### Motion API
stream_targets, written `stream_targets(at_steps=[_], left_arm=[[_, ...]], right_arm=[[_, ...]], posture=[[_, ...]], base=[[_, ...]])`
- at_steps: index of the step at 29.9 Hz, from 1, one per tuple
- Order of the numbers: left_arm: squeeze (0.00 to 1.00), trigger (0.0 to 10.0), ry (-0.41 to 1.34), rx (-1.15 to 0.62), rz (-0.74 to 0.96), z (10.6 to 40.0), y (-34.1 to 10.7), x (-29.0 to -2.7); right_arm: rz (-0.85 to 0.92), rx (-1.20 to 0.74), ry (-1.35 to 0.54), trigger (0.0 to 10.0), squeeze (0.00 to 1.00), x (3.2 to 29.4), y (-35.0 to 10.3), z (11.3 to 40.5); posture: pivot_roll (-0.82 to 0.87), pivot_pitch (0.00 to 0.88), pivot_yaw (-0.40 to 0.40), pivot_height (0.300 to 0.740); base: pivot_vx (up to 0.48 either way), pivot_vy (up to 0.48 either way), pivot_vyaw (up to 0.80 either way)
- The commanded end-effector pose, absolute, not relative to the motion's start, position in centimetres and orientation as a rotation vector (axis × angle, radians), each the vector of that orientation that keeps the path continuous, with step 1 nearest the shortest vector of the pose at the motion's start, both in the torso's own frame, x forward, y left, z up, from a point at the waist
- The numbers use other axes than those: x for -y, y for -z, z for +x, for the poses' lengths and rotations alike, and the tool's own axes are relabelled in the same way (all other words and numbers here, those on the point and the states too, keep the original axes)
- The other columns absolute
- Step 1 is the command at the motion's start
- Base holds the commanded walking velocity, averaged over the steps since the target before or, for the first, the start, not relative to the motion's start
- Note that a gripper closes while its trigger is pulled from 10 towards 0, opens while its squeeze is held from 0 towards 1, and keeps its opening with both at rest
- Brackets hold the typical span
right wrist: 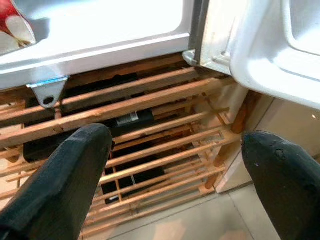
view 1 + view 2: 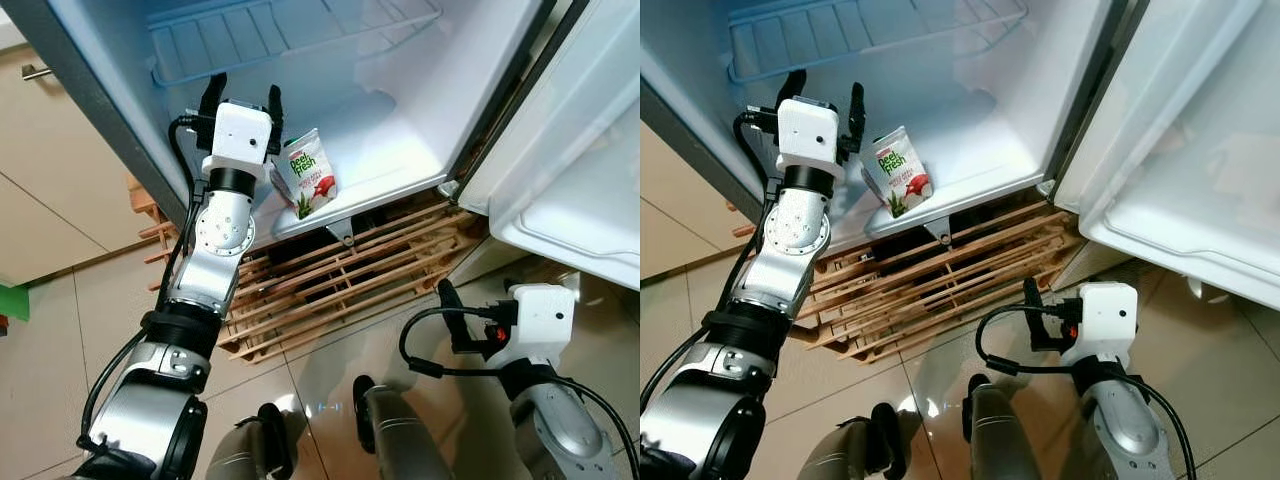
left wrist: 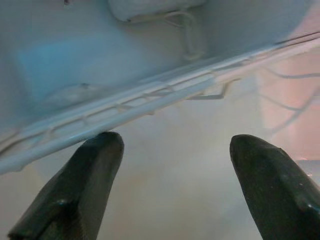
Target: Restocking fridge
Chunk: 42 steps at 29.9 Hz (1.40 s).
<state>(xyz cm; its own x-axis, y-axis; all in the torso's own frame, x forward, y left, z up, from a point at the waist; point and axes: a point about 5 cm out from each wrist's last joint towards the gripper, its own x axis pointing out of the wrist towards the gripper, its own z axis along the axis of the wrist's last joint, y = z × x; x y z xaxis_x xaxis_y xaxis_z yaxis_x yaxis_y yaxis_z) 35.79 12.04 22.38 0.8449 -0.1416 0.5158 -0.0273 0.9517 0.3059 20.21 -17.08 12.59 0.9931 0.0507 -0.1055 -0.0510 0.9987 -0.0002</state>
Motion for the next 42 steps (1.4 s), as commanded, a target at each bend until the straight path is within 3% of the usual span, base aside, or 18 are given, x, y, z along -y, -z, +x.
stream_targets(at_steps=[1,2,3,4,5,9,17,21,27,30,35,42], left_arm=[[1.0,10.0,0.076,0.569,0.306,35.4,-22.7,-13.0],[1.0,10.0,0.076,0.569,0.306,35.4,-22.7,-13.0],[0.94,10.0,0.086,0.549,0.284,35.5,-22.4,-13.1],[0.76,10.0,0.091,0.532,0.267,35.6,-22.3,-13.1],[0.0,10.0,0.108,0.504,0.195,35.6,-22.3,-13.1],[0.0,10.0,0.182,0.334,-0.16,36.1,-21.4,-12.9],[0.0,10.0,0.331,0.294,-0.379,35.2,-22.5,-11.6],[0.0,10.0,0.379,0.279,-0.406,35.0,-22.7,-11.4],[0.0,10.0,0.632,0.22,-0.376,33.4,-23.8,-10.2],[0.0,10.0,0.791,0.079,-0.263,32.2,-23.1,-9.3],[0.0,10.0,0.863,-0.105,-0.142,31.1,-21.5,-10.2],[0.0,10.0,0.965,-0.004,-0.15,29.6,-24.1,-11.6]], right_arm=[[-0.004,-0.113,-0.05,10.0,0.0,16.9,-12.2,20.4],[-0.004,-0.113,-0.05,10.0,0.0,16.9,-12.2,20.4],[-0.002,-0.109,-0.054,10.0,0.0,16.8,-12.2,20.6],[-0.001,-0.107,-0.056,10.0,0.0,16.8,-12.2,20.8],[-0.001,-0.105,-0.061,10.0,0.0,16.7,-12.1,21.0],[0.0,-0.094,-0.072,10.0,0.0,16.5,-12.1,21.6],[0.005,-0.066,-0.072,10.0,0.0,16.4,-12.2,22.7],[0.004,-0.059,-0.073,10.0,0.0,16.4,-12.1,23.0],[0.008,-0.03,-0.074,10.0,0.0,16.3,-12.1,24.2],[0.012,-0.02,-0.084,10.0,0.0,16.0,-12.1,24.6],[0.009,0.012,-0.079,10.0,0.0,16.1,-12.5,25.5],[0.002,0.064,-0.036,10.0,0.0,17.1,-13.6,26.7]], posture=[[-0.28,0.216,0.074,0.74],[-0.28,0.216,0.074,0.74],[-0.28,0.214,0.073,0.74],[-0.27,0.212,0.073,0.74],[-0.27,0.207,0.072,0.74],[-0.25,0.186,0.078,0.74],[-0.23,0.15,0.088,0.74],[-0.22,0.128,0.093,0.74],[-0.19,0.093,0.103,0.74],[-0.17,0.075,0.108,0.74],[-0.15,0.07,0.118,0.74],[-0.14,0.072,0.113,0.74]], base=[[0.0,0.0,0.0],[0.0,0.0,0.0],[0.0,0.0,0.0],[0.0,0.0,0.0],[0.0,0.0,0.0],[0.0,0.0,0.0],[0.0,0.0,0.0],[0.0,0.0,0.0],[0.0,0.0,0.0],[0.0,0.0,0.0],[0.0,0.0,0.0],[0.0,0.0,0.0]])
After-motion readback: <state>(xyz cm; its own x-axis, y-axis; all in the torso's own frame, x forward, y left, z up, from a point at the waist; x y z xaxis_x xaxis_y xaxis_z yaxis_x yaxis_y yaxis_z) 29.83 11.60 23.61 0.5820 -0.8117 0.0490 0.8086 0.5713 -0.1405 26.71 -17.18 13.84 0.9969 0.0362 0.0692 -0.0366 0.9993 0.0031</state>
